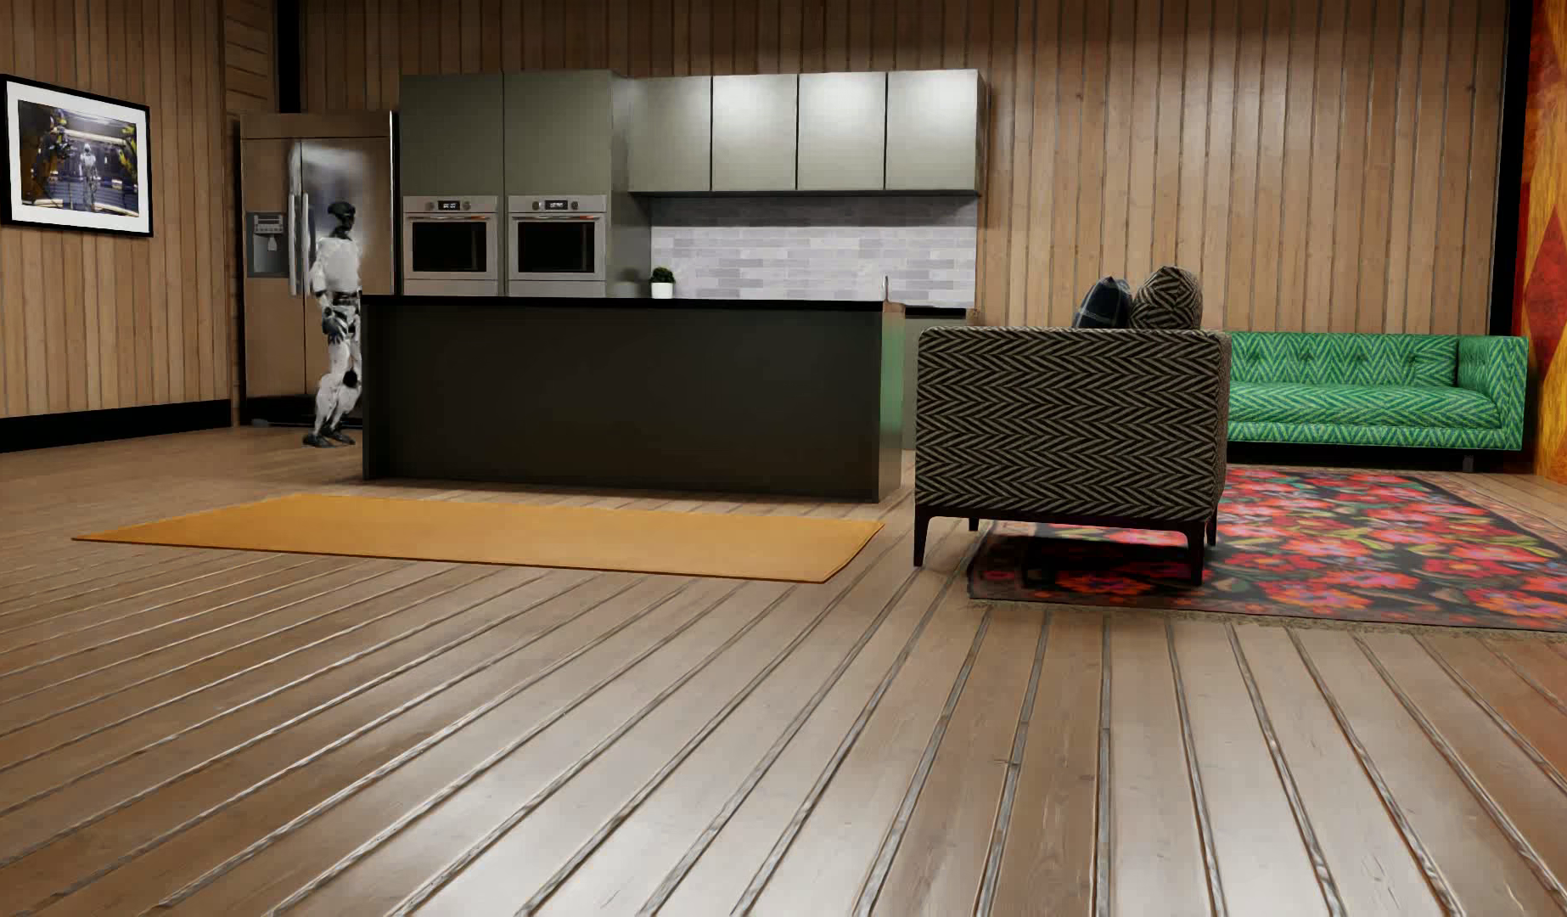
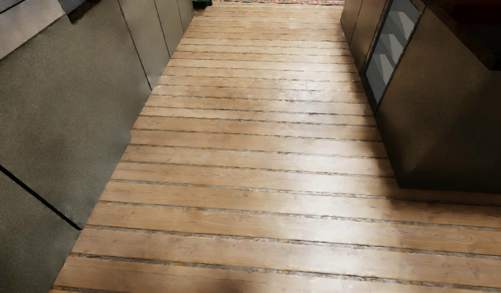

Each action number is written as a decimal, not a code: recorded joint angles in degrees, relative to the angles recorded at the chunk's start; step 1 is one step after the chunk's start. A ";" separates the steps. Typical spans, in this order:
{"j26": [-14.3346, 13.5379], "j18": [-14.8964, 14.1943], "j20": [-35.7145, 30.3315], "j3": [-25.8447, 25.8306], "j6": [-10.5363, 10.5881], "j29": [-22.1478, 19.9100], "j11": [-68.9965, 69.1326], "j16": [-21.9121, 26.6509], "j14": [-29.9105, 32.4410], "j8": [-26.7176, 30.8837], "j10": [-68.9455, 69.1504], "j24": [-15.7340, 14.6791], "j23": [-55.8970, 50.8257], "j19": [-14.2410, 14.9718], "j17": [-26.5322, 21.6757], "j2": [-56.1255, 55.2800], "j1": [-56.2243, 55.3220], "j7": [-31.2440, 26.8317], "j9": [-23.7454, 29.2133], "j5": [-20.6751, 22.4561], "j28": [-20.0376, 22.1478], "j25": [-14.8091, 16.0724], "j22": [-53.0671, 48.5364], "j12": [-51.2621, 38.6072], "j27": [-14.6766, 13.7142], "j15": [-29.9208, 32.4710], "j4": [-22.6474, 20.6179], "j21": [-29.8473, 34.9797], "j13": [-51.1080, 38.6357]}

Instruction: Go around the counter

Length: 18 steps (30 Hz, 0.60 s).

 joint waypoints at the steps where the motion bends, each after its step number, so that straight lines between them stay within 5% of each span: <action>1: 0.00 0.00 -0.24 0.10 0.20 0.00 5.63 0.14 0.57 0.00 0.41 0.00 -0.04 0.00 -0.16 -0.17 0.06 0.00 0.13 0.17 0.00 0.00 -0.64 0.22 0.00 -2.10 -0.05 0.34 0.25; 3: 0.00 0.00 -0.66 -1.81 0.50 0.00 16.52 0.43 0.86 0.00 1.48 0.00 -0.07 0.00 -0.46 -2.39 -0.18 0.00 0.03 0.84 0.00 0.00 -1.87 0.58 0.00 -13.89 -0.57 -0.09 1.03; 8: 0.00 0.00 1.44 -7.44 -0.62 0.00 43.50 2.22 -5.70 0.00 1.55 0.00 -2.53 0.00 -0.24 -20.13 7.03 0.00 5.09 -0.83 0.00 0.00 -8.88 -1.19 0.00 -15.73 -1.44 -2.71 2.85; 10: 0.00 0.00 3.29 -12.08 1.08 0.00 40.61 1.10 -9.96 0.00 -0.44 0.00 -2.08 0.00 -0.91 -26.12 10.13 0.00 4.89 -0.92 0.00 0.00 -10.01 -2.56 0.00 -14.08 0.70 -2.97 4.47; 14: 0.00 0.00 1.30 -14.41 1.10 0.00 28.60 2.41 -19.79 0.00 -3.09 0.00 2.09 0.00 -0.92 -35.44 19.13 0.00 6.16 -2.98 0.00 0.00 -12.51 -6.11 0.00 -5.23 1.62 -1.05 5.42; 18: 0.00 0.00 0.99 -17.85 1.43 0.00 29.20 1.99 -17.47 0.00 -2.47 0.00 4.95 0.00 -0.86 -39.37 25.80 0.00 5.53 -3.74 0.00 0.00 -9.47 -7.06 0.00 -7.06 3.85 -0.38 6.26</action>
